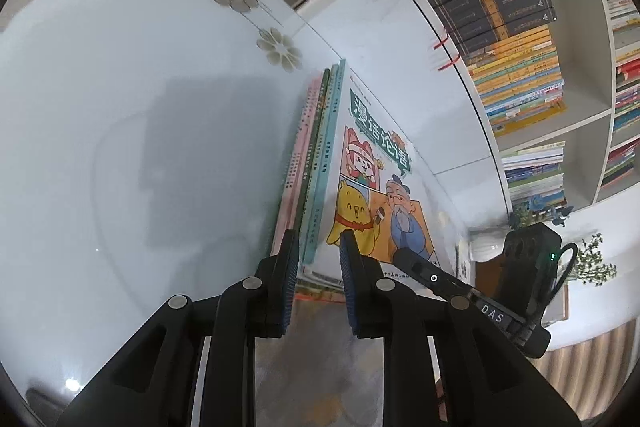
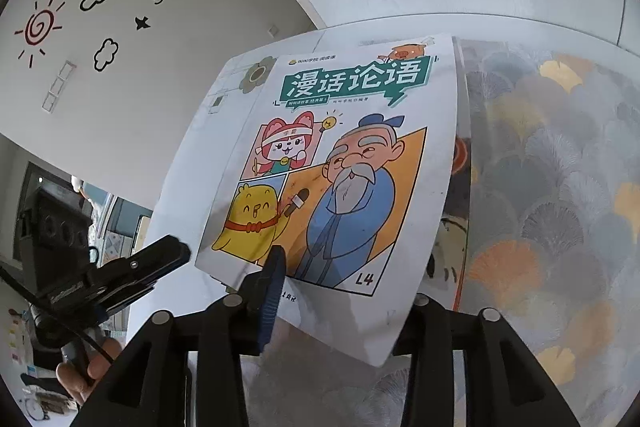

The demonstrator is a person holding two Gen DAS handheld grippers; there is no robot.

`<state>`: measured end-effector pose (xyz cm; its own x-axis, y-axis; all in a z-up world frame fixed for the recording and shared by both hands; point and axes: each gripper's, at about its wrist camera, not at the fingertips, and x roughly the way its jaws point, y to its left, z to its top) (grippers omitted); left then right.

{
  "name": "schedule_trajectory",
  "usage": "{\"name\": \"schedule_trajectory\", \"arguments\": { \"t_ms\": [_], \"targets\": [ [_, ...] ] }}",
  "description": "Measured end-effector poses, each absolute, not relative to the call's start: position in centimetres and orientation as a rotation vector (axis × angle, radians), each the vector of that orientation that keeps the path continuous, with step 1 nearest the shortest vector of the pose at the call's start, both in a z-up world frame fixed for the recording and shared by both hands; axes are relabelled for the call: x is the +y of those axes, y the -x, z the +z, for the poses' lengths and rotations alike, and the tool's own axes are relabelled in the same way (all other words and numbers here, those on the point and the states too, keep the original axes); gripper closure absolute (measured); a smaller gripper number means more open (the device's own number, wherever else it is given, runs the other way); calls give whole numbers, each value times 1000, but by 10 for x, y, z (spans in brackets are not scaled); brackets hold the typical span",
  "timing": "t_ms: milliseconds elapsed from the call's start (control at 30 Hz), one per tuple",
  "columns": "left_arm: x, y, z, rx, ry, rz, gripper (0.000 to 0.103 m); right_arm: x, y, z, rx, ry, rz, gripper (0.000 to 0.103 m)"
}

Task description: Organize books

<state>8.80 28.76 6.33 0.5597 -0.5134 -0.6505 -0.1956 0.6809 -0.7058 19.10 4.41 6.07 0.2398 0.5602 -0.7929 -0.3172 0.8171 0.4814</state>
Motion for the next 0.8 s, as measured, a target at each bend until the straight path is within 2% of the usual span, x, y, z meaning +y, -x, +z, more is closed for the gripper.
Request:
{"name": "schedule_trajectory", "arguments": {
  "t_ms": [100,333,367,400,700,800],
  "targets": [
    [285,-79,71,976,824,-203,85,40,-184,64,1206,-239,605,52],
    [231,-76,92,1016,690,-264,85,-19,-144,67,1224,-263,551,50],
    [221,-77,93,1025,672,-282,81,-36,-136,66,1226,-275,520,50],
    [205,-79,93,1038,649,-306,77,-53,-129,64,1228,-293,492,50],
    [31,-81,95,1170,443,-583,77,-237,-63,48,1226,-530,156,50],
    [-26,-76,101,1185,378,-639,72,-289,-46,50,1199,-577,86,50]
  ]
}}
